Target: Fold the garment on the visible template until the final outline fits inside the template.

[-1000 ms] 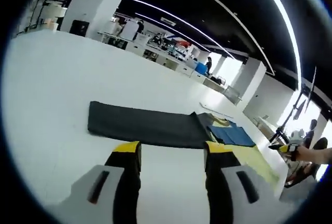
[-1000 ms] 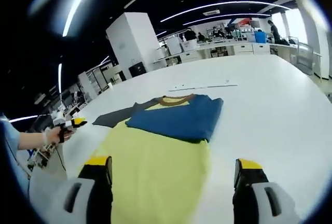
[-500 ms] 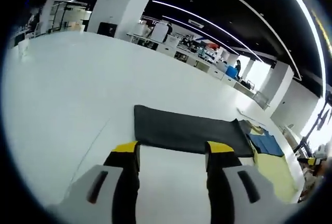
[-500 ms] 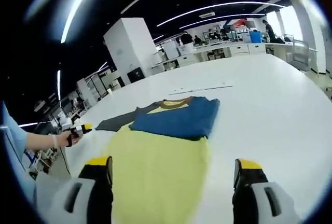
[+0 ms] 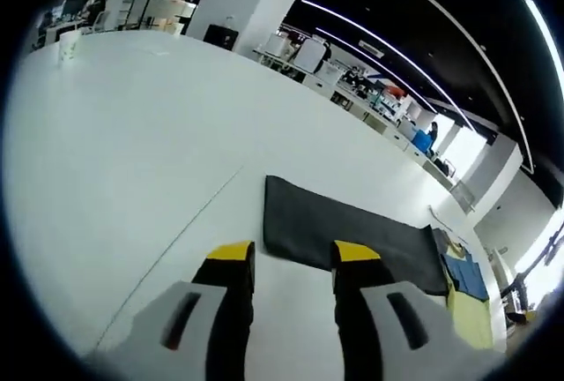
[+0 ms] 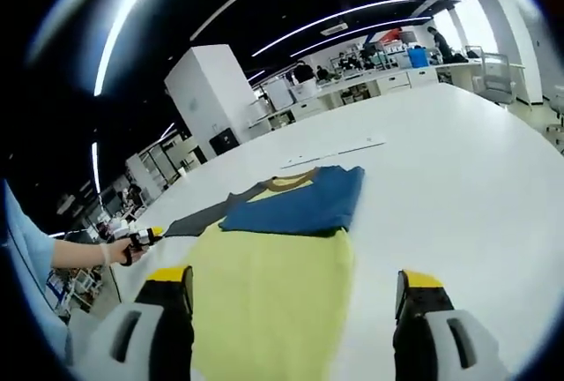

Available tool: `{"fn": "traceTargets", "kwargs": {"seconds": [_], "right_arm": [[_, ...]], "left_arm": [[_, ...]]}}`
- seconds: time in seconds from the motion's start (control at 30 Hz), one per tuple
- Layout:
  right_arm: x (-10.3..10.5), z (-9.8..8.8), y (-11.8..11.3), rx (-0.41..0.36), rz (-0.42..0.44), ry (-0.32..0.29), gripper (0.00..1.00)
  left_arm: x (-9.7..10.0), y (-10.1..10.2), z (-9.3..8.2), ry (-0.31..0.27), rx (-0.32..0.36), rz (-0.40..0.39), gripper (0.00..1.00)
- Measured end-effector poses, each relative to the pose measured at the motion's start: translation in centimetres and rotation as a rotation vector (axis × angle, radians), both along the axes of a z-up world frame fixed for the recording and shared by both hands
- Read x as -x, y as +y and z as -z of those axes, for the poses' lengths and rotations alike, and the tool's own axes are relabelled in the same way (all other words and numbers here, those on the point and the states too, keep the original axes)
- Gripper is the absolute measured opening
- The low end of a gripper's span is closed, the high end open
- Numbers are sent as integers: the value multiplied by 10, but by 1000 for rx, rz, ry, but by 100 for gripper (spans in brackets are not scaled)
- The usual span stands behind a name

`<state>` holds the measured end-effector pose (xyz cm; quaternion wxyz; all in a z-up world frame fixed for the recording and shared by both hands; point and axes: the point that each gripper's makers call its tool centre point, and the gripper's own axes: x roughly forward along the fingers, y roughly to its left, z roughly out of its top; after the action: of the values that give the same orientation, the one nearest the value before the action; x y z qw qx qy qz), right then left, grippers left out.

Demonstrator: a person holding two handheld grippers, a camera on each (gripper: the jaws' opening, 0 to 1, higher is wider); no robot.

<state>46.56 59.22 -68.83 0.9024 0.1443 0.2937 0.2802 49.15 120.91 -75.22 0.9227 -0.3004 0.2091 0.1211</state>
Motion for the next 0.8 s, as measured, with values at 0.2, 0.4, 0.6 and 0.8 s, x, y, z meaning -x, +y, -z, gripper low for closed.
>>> {"fn": "traceTargets", "kwargs": {"seconds": [0.2,0.4,0.6,0.8], "right_arm": [[6,4,-5,12,9,15,95],[7,6,-6,14,12,21,95],[7,8,-1,10,3,24,94],[7,11,6,3,-12,23,93]], "left_arm": [[-6,15,10,-14,70,-57,13],[-4,23,19,-11,130,-123,0],[-8,19,-1,-117,188,-104,0],[-17,7,-34,-225,252,-61,0]]}}
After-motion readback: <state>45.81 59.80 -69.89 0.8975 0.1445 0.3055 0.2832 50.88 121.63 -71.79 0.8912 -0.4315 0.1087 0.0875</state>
